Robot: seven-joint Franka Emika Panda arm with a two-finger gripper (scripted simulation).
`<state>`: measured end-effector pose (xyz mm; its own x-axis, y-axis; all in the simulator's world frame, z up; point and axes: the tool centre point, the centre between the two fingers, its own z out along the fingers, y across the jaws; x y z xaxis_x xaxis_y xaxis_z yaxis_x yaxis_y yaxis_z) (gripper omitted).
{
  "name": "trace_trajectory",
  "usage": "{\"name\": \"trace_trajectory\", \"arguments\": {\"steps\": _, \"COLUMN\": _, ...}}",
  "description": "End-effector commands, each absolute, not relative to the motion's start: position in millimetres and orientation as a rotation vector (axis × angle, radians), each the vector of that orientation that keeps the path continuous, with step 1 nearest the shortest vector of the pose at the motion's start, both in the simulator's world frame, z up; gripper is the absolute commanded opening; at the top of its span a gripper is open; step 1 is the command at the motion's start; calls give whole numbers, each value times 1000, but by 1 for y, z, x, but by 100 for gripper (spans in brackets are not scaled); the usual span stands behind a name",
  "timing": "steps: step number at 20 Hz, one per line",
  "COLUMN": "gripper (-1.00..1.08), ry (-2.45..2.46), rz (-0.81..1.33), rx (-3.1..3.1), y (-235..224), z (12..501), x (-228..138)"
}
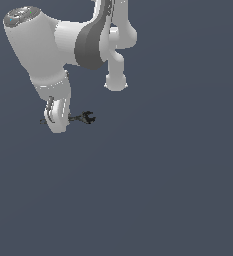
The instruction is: Pick up the object and move it to a goal position.
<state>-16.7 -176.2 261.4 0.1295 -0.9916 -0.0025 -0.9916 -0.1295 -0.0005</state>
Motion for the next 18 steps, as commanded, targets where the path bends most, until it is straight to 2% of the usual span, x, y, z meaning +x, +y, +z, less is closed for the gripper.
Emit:
{"name": "trace_trajectory", "arguments": {"steps": 1, "gripper": -100, "ry": 2072, "rz": 3, "rx": -2360, "y": -185, "z": 287, "x": -24}}
{"name": "trace_trajectory", "arguments": {"steps": 9, "gripper": -100, "ry": 2071, "rz": 1, "rx": -2363, "y": -205, "z": 348, "x": -38}}
{"name": "trace_trajectory", "arguments": {"steps": 18, "gripper": -100, "ry": 2068, "rz": 0, "rx": -2365, "y": -212, "z": 369, "x": -41}}
